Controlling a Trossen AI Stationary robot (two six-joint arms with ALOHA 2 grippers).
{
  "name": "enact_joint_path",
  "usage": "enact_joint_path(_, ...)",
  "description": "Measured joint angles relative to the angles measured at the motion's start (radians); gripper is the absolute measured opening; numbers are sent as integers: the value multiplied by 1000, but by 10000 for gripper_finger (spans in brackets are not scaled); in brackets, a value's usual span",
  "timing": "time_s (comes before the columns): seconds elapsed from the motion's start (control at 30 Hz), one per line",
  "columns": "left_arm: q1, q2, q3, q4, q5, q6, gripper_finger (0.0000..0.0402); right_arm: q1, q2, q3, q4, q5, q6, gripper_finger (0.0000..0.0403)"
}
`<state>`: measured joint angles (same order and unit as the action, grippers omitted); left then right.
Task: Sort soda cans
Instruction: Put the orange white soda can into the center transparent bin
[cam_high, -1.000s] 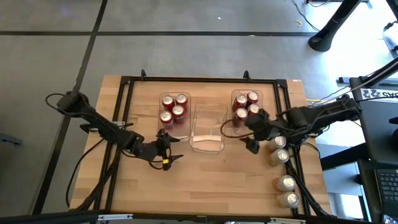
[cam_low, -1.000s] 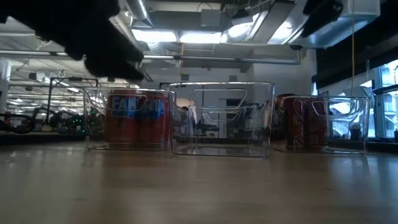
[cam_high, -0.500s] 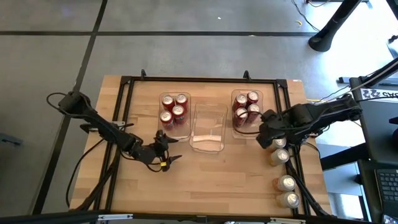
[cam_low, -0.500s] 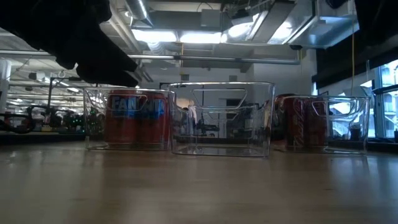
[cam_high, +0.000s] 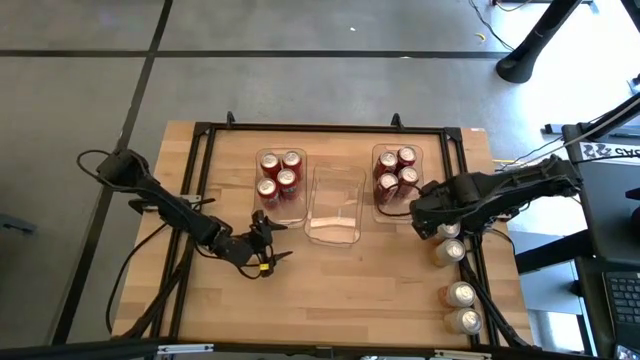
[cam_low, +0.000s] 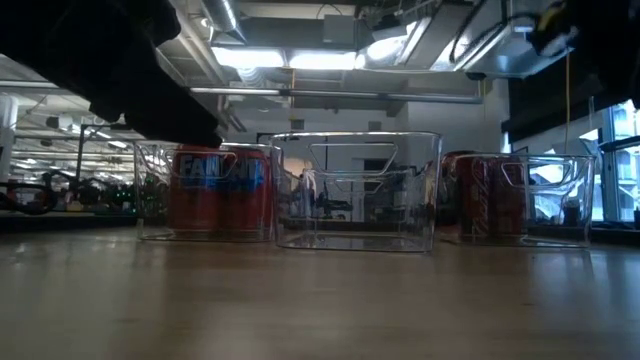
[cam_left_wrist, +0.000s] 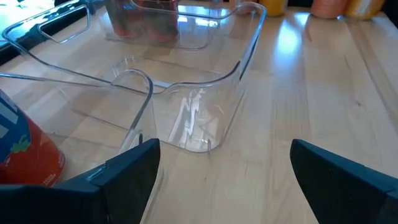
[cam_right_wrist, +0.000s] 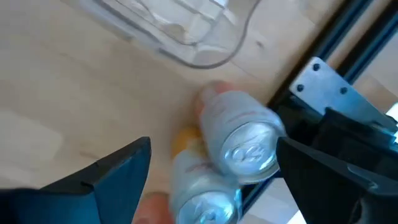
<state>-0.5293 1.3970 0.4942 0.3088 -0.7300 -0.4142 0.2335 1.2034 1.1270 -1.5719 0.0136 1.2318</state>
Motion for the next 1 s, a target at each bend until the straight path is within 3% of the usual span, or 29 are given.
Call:
enact_joint_path(0.27, 0, 1, 0, 0, 1, 0, 347, -99, 0, -130, 0, -53, -118, 347)
enact_joint_path(1.0, 0, 2, 0, -4, -7, 9, 347, -97, 0, -290, 83, -155, -191, 347)
